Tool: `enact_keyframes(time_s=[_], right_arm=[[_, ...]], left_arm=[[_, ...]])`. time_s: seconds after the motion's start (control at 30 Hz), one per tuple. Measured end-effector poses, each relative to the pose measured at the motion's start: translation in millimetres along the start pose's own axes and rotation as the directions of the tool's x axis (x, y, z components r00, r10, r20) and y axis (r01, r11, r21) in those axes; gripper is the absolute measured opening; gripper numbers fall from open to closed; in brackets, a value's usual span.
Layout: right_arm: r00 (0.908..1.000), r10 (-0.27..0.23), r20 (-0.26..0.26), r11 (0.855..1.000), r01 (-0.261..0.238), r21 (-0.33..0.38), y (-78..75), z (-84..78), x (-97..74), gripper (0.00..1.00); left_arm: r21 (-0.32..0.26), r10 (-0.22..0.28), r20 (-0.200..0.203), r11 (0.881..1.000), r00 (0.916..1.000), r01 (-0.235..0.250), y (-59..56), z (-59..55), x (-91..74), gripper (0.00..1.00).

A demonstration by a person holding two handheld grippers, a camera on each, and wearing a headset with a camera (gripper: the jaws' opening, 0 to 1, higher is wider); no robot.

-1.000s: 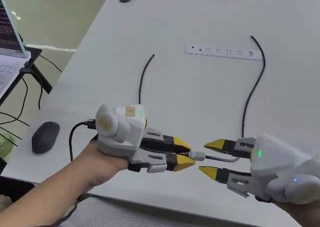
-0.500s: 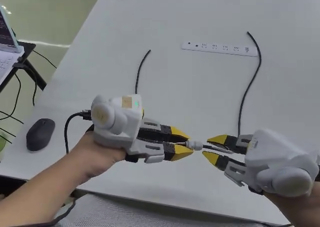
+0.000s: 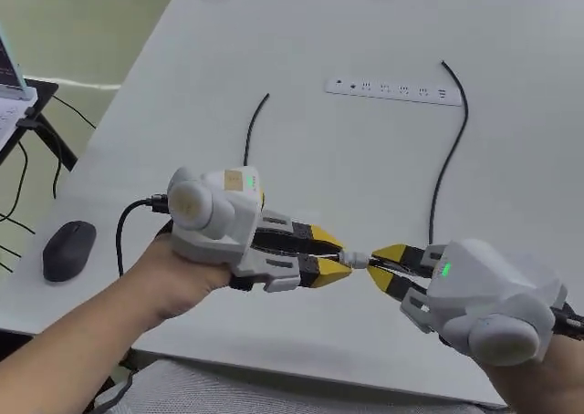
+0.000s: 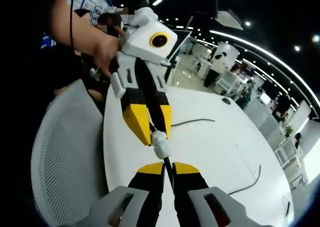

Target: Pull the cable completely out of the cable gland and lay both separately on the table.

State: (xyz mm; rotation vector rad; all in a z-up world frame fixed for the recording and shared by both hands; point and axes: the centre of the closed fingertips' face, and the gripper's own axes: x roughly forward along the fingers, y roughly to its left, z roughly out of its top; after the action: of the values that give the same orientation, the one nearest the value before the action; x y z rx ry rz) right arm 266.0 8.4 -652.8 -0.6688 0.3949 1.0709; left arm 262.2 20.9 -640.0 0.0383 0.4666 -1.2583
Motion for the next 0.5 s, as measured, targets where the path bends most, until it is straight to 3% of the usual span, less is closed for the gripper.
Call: enact_keyframes(time_s=[0.03,0.2,0.5], right_arm=[[1.0000,0.002,-0.004,0.999,-0.002,0.035,-0.3,-0.5,0.7,0.01],[0.9994,-0.032,-0.010,0.997,0.033,0.067,-5.5,1.3,1.8,0.00],[0.9966,-0.070,-0.044,0.976,0.077,0.205,-15.8,-8.5,2.2,0.00]], left_arm=[[0.003,0.002,-0.004,1.000,1.0000,-0.002,-0.1,-0.6,-0.4,0.15],[-0.002,0.019,0.009,1.000,0.9998,-0.019,3.8,2.4,-3.5,0.15],[0.020,0.030,0.012,0.999,0.9995,-0.031,8.5,5.9,-10.6,0.15]])
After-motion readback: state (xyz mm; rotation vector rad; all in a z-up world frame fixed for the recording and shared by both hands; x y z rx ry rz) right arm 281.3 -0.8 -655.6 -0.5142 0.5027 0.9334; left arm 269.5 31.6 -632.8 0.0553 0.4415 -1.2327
